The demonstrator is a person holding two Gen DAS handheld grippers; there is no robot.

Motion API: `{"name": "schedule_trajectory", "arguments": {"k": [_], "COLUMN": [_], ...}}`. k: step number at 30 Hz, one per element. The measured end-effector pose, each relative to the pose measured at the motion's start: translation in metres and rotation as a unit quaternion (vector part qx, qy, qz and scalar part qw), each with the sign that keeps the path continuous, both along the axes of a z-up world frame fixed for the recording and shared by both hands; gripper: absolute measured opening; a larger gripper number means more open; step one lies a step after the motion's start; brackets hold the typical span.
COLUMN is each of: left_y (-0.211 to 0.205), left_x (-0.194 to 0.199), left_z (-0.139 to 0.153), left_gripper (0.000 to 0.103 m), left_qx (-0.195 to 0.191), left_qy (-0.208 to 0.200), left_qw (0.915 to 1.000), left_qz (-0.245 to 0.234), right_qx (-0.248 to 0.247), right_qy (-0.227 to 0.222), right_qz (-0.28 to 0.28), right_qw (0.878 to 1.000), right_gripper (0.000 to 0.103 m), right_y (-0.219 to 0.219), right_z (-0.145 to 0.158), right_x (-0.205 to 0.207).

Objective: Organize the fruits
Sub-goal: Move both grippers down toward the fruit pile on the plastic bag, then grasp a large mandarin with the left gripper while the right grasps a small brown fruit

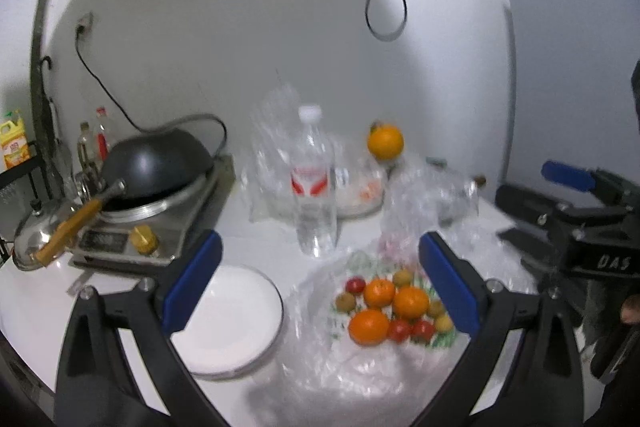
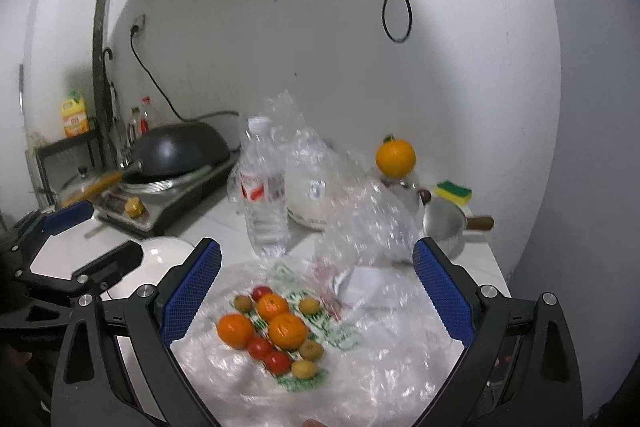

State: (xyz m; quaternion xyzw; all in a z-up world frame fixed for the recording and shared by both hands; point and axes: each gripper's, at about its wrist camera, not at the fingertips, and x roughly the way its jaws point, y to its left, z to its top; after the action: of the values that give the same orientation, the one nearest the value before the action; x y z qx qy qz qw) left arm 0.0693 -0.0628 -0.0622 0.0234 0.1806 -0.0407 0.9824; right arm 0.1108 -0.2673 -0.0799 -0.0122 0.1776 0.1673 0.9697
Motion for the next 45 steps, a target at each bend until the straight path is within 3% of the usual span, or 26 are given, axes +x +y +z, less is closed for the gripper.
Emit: {"name": "schedule_trajectory", "arguments": {"k": [10,12,16,19,23,25,30,45], "left_y": [-0.026,-0.031,-0.038,-0.039,-0.040,-0.041,-0.040,-0.039], "left_x": [0.024,0.027,0.033,0.039,0.048,0.052,0.064,0.092], "left_z": [-0.043,-0.050,-0.059,-0.066,-0.076,-0.080,-0.093,-0.113], "left_gripper": [0.099,0.099,0.099,0.089,0.088,0.086,0.068,0.063], "left_qx": [0.021,0.027,0.040,0.046,0.051,0.054,0.050,0.036], "left_qy": [0.089,0.103,0.127,0.142,0.161,0.169,0.197,0.234], "left_qw": [0.9952,0.9936,0.9900,0.9875,0.9844,0.9827,0.9774,0.9689], "left_qz": [-0.033,-0.038,-0.046,-0.051,-0.050,-0.052,-0.058,-0.073], "right_qx": [-0.024,-0.024,-0.026,-0.025,-0.025,-0.028,-0.035,-0.040], "right_qy": [0.096,0.114,0.147,0.164,0.176,0.184,0.203,0.239], "right_qz": [-0.001,0.004,0.018,0.032,0.043,0.050,0.063,0.086], "right_qw": [0.995,0.993,0.989,0.986,0.983,0.981,0.976,0.966], "right_gripper": [0.097,0.085,0.078,0.071,0.066,0.058,0.049,0.035], "right_y": [-0.014,-0.016,-0.015,-0.010,-0.004,0.001,0.009,0.020], "right_z": [-0.052,-0.060,-0.075,-0.083,-0.092,-0.097,-0.107,-0.126], "right_x": [0.007,0.009,0.013,0.016,0.021,0.025,0.034,0.054]}}
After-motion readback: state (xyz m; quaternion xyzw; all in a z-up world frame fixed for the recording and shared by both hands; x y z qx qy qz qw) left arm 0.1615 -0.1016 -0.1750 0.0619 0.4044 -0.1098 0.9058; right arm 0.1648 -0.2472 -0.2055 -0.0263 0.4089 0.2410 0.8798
